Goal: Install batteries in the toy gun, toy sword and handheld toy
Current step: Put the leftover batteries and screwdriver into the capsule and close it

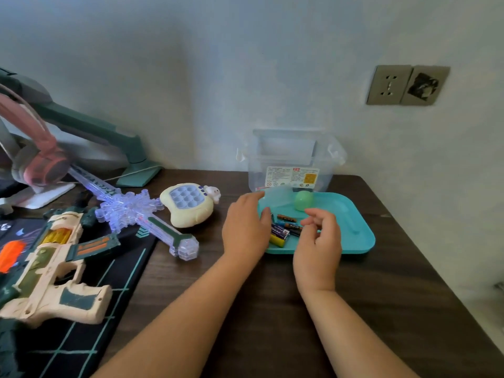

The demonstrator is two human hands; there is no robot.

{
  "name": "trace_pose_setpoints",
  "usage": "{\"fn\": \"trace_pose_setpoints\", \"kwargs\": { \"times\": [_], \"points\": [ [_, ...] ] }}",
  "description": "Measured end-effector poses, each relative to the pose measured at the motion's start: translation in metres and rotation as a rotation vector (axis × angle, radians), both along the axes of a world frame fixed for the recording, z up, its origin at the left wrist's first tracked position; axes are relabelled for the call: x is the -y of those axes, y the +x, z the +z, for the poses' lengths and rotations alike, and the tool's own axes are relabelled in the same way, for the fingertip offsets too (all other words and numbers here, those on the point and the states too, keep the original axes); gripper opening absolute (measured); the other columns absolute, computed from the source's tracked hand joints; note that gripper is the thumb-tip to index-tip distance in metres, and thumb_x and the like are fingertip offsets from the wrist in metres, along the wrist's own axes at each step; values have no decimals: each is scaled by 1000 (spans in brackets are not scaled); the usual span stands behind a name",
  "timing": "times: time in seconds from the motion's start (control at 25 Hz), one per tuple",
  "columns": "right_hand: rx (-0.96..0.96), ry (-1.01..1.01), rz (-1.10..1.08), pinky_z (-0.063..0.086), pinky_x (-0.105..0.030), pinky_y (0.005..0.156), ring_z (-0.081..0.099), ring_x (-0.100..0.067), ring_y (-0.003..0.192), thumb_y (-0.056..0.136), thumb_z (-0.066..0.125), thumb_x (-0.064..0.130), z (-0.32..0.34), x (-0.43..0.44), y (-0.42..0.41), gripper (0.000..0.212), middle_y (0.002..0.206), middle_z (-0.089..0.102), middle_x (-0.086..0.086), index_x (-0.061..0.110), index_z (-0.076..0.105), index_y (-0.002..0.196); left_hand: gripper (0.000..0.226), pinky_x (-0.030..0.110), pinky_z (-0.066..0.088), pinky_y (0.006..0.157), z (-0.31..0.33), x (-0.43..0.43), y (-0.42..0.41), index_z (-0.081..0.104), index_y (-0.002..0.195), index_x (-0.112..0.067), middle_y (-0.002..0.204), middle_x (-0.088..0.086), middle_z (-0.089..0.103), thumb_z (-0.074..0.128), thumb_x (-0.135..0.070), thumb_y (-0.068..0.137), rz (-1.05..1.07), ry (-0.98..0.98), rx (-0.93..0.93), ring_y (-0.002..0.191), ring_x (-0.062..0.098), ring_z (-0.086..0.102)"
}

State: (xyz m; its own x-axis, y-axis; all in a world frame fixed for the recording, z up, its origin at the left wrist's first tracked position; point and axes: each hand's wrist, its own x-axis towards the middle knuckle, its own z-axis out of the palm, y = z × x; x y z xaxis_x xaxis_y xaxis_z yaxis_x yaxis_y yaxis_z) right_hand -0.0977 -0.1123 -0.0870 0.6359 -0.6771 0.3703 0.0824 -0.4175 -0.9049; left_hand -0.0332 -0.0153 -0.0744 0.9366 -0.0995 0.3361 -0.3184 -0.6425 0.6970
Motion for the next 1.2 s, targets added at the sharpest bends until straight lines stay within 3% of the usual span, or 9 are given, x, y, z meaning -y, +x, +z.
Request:
{"fn": "trace_pose_setpoints", "kwargs": {
  "times": [0.12, 0.4, 0.48, 0.56, 0.68, 0.76, 0.84, 1.0, 1.2],
  "points": [
    [9, 31, 1, 41, -8, 73, 55, -1, 92, 97, 45, 12, 0, 7, 10, 19, 96, 59, 6, 26, 55, 104, 44, 37, 37, 103, -2, 17, 36, 50, 142, -20, 142, 4, 53, 52, -25, 99, 6, 107, -70, 129, 27, 44],
    [45, -38, -20, 46, -16, 76, 55, -4, 89, 95, 46, 13, -1, 12, 20, 19, 91, 59, 9, 26, 57, 102, 56, 43, 41, 103, -11, 28, 70, 55, 137, -32, 132, -2, 62, 70, -45, 85, 1, 183, -67, 124, 23, 49],
    [19, -160, -36, 49, -27, 78, 54, -6, 88, 94, 49, 14, -3, 13, 20, 16, 90, 60, 11, 25, 60, 98, 51, 43, 49, 98, -10, 23, 65, 58, 134, -28, 124, -1, 66, 69, -43, 87, -22, -5, -67, 114, 19, 59],
    [-58, -323, -22, 47, -31, 79, 52, -7, 89, 92, 53, 18, -2, 15, 18, 13, 92, 62, 11, 24, 64, 94, 41, 36, 56, 89, 0, 13, 51, 57, 134, -23, 119, 1, 68, 62, -31, 94, -55, -439, -194, 103, 13, 67],
    [-366, -548, 67, 37, -27, 78, 46, -8, 94, 92, 51, 31, 7, 10, 13, 16, 100, 59, 11, 29, 65, 100, 32, 32, 59, 81, 12, -3, 23, 52, 132, -14, 116, 8, 69, 52, -19, 101, -103, -1158, -490, 95, 20, 72],
    [-523, -693, 75, 34, -28, 74, 42, -9, 92, 92, 49, 41, 12, 4, 9, 21, 101, 57, 10, 30, 64, 102, 32, 33, 58, 80, 11, -12, 8, 52, 130, -8, 116, 13, 68, 51, -20, 100, -101, -1427, -610, 92, 25, 71],
    [-609, -763, 66, 34, -30, 73, 44, -11, 93, 90, 49, 47, 16, -1, 6, 26, 103, 57, 7, 30, 64, 104, 33, 31, 55, 73, 7, -20, -2, 56, 126, -6, 110, 13, 68, 50, -25, 99, -86, -1556, -701, 84, 22, 68],
    [-729, -747, 59, 35, -32, 72, 47, -14, 92, 89, 50, 50, 19, -7, 5, 32, 104, 59, 5, 30, 63, 111, 39, 26, 50, 62, -3, -29, -6, 61, 123, -5, 107, 14, 66, 50, -33, 97, -54, -1588, -767, 67, 15, 57],
    [-751, -720, 51, 35, -30, 71, 47, -13, 91, 89, 52, 49, 20, -9, 6, 31, 104, 59, 5, 30, 63, 111, 35, 27, 49, 65, -6, -30, -4, 62, 113, -8, 105, 14, 63, 50, -36, 97, -56, -1596, -793, 67, 15, 54]
  ]
}}
